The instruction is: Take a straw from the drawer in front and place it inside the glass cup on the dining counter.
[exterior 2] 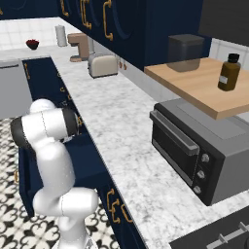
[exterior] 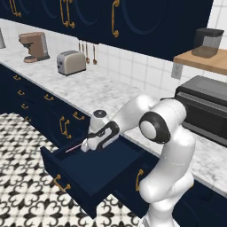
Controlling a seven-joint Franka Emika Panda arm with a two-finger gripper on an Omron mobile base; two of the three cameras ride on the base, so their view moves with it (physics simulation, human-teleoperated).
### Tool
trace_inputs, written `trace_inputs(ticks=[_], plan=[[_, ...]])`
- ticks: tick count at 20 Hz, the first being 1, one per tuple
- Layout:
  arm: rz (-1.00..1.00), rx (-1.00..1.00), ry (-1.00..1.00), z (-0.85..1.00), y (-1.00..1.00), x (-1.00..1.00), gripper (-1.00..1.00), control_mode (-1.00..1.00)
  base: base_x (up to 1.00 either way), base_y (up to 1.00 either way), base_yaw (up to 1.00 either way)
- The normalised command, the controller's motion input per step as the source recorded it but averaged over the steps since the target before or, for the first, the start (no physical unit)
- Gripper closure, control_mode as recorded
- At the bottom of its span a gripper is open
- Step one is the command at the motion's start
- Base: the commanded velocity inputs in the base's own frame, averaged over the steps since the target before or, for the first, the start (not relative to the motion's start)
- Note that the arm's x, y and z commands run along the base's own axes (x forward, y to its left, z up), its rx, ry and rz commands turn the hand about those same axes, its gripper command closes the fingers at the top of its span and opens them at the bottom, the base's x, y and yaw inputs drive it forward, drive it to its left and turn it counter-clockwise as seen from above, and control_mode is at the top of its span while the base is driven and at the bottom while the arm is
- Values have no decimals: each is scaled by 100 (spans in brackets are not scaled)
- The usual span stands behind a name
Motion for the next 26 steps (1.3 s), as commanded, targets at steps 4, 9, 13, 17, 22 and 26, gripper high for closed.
trace_inputs(ticks=[4, 9, 13, 17, 22, 26], plan=[[0, 1, 0, 100, -2, -28, 100, -100, 0, 0, 0], [0, 0, 0, 100, -7, -19, 100, -100, 0, 0, 0], [0, 0, 1, 100, -17, -26, 100, -100, 0, 0, 0], [0, -1, 1, 100, -34, -51, 100, -100, 0, 0, 0], [0, -10, 4, 100, -48, -55, 100, -100, 0, 0, 0], [0, -12, 2, 100, -80, -71, 100, -100, 0, 0, 0]])
